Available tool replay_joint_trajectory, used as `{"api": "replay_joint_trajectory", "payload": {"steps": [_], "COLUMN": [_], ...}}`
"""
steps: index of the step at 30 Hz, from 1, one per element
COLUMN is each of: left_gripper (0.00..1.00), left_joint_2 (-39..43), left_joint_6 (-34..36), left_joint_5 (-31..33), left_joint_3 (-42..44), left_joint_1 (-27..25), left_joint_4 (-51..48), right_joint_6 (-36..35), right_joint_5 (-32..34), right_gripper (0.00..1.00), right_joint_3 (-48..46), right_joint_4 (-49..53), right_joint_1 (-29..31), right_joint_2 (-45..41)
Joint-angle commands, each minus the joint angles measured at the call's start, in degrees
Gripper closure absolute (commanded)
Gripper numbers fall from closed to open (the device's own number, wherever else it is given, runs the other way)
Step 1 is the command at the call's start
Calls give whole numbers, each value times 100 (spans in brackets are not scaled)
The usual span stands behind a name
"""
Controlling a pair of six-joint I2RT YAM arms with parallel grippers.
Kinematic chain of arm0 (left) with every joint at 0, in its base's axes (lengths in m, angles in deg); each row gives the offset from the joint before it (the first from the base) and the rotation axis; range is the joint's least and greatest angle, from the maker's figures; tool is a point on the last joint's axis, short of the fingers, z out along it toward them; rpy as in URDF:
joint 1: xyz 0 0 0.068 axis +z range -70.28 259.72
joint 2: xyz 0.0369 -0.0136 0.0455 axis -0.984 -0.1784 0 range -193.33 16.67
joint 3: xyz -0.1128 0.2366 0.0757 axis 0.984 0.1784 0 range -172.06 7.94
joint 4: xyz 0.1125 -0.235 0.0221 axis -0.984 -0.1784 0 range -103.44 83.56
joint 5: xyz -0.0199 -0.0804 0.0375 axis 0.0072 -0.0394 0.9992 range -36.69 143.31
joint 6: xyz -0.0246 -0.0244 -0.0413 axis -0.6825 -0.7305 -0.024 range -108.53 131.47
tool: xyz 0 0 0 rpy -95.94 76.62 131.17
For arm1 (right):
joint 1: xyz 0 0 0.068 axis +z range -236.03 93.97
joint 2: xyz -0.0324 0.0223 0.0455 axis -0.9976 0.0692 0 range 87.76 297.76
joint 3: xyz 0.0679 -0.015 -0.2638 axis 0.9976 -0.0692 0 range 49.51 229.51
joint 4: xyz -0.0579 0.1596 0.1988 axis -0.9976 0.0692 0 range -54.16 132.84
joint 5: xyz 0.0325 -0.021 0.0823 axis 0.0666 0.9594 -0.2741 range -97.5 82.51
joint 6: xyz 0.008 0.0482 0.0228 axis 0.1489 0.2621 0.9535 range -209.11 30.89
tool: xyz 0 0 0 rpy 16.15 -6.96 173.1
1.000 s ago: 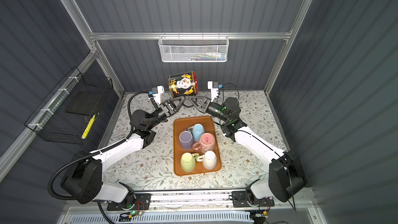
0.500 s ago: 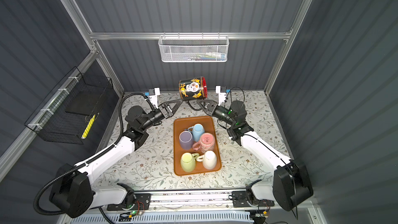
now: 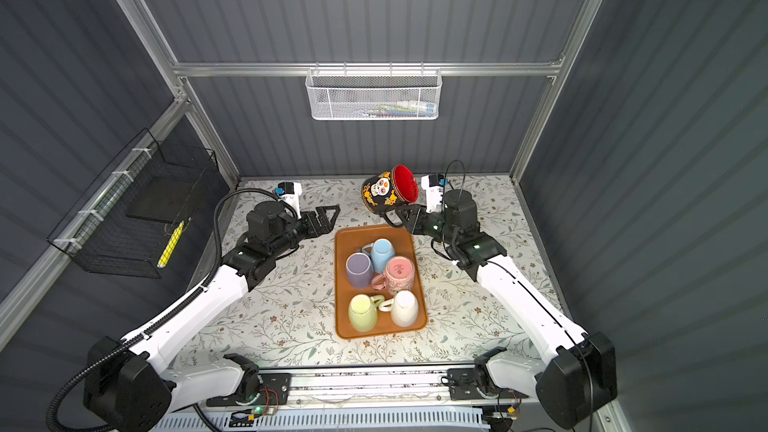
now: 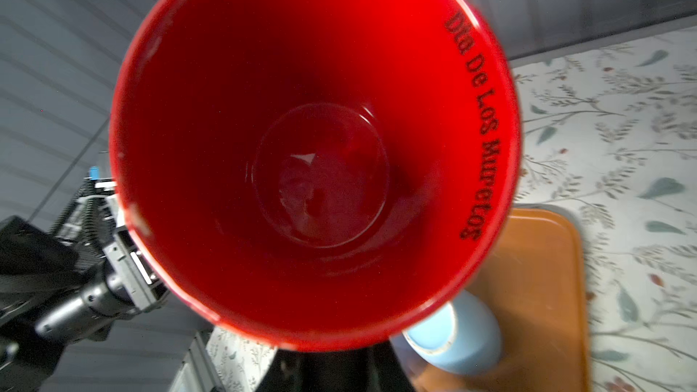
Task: Turn the mug right side up
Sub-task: 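Open the left gripper and rotate the mug upright with the right gripper, then lower the upright black mug onto the table beyond the tray with the right gripper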
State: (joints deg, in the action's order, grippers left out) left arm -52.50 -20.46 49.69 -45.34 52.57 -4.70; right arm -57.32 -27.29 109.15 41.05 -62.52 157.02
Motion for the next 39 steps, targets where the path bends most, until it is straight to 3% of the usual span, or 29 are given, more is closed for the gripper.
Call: {"api": "replay_joint_trajectory", "payload": {"steps": [1, 6, 25, 39], "left_gripper": [0, 0, 0, 0], "left_joint_2": [149, 244, 429, 423], "left_joint_6": [117, 162, 611, 679], "left_joint_5": [493, 665, 820, 1027], "left_joint_3": [271, 468, 1250, 1979], "left_joint_1": [17, 17, 17, 19], "left_joint_4": [-287, -482, -659, -165], "right_joint_6": [-757, -1072, -2072, -2358], "right_joint_5": [780, 1233, 2322, 2705], "right_gripper": [100, 100, 100, 100], "right_joint_3": [653, 1087, 1866, 2828], "right_joint_4": [128, 723, 985, 1318], "right_joint_1": [-72, -282, -698, -909], "right_joint_2": [-157, 228, 2017, 3452]}}
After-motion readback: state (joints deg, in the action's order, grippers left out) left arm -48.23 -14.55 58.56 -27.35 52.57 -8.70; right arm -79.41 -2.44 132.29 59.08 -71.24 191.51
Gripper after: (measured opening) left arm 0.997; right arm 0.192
